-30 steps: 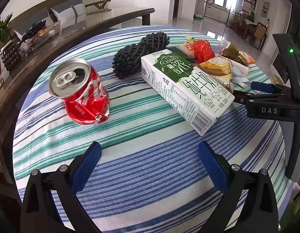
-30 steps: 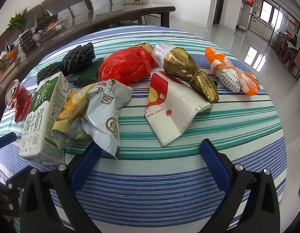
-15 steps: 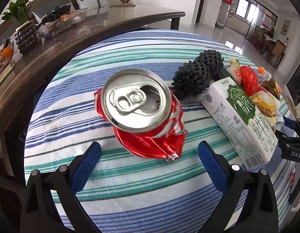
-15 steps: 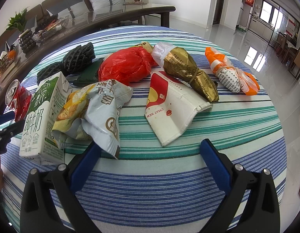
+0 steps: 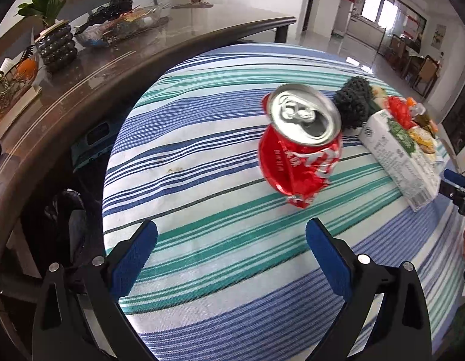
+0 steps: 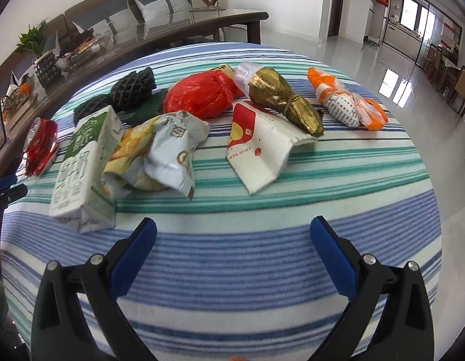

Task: Collect trash
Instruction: 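Grasp the crushed red can with the left tool while the right tool grasps the milk carton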

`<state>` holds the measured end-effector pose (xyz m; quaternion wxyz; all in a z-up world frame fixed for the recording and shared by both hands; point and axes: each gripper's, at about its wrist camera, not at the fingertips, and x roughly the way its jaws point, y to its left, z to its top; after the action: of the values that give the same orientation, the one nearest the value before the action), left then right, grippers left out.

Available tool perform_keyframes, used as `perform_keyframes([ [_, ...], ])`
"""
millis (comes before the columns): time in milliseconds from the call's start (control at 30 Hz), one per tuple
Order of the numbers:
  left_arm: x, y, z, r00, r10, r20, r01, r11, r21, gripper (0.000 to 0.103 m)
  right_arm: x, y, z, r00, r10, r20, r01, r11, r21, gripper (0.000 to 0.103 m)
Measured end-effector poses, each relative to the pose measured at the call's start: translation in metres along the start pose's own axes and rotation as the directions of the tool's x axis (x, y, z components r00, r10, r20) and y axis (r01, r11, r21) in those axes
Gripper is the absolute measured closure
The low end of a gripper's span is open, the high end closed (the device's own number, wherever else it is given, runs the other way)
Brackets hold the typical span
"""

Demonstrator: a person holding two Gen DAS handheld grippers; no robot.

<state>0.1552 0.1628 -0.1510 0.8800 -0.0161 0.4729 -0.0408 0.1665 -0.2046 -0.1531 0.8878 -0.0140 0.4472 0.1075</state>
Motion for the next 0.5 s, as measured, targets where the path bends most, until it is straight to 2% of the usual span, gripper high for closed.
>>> perform_keyframes([
  [33, -0.004, -0.004, 0.001, 0.999, -0.030, 0.011, 0.030, 0.999, 0.009, 0.005, -0.010, 0.007, -0.004, 1.000, 0.031, 0.007, -0.031, 0.999, -0.020, 0.005],
  [100, -0.008, -0.018, 0.009, 0.997, -0.065, 0.034, 0.063, 0.997, 0.052, 0.005, -0.030, 0.028, -0.008, 0.986, 0.167, 0.004, -0.167, 0.984, -0.058, 0.005],
  [167, -0.005, -0.035, 0.022, 0.998, -0.043, 0.049, 0.038, 0.993, 0.111, 0.005, -0.034, 0.049, -0.004, 0.967, 0.253, -0.037, -0.255, 0.963, -0.082, 0.005],
  [300, 0.012, -0.049, 0.048, 0.998, -0.012, 0.058, 0.002, 0.988, 0.157, 0.005, -0.011, 0.084, 0.017, 0.968, 0.235, -0.092, -0.246, 0.961, -0.126, 0.006],
  [367, 0.020, -0.049, 0.055, 0.999, -0.004, 0.047, -0.003, 0.986, 0.166, 0.005, 0.004, 0.096, 0.024, 0.961, 0.247, -0.123, -0.261, 0.957, -0.122, 0.009],
  [400, 0.022, -0.048, 0.058, 0.999, -0.011, 0.045, 0.003, 0.986, 0.168, 0.006, 0.013, 0.100, 0.028, 0.964, 0.230, -0.135, -0.246, 0.962, -0.117, 0.017],
  [433, 0.022, -0.047, 0.059, 0.999, -0.018, 0.043, 0.011, 0.985, 0.169, 0.013, 0.019, 0.101, 0.031, 0.967, 0.211, -0.140, -0.227, 0.967, -0.114, 0.021],
  [500, 0.022, -0.047, 0.060, 0.999, -0.037, 0.030, 0.031, 0.982, 0.187, 0.029, 0.026, 0.100, 0.032, 0.973, 0.184, -0.136, -0.199, 0.975, -0.100, 0.043],
])
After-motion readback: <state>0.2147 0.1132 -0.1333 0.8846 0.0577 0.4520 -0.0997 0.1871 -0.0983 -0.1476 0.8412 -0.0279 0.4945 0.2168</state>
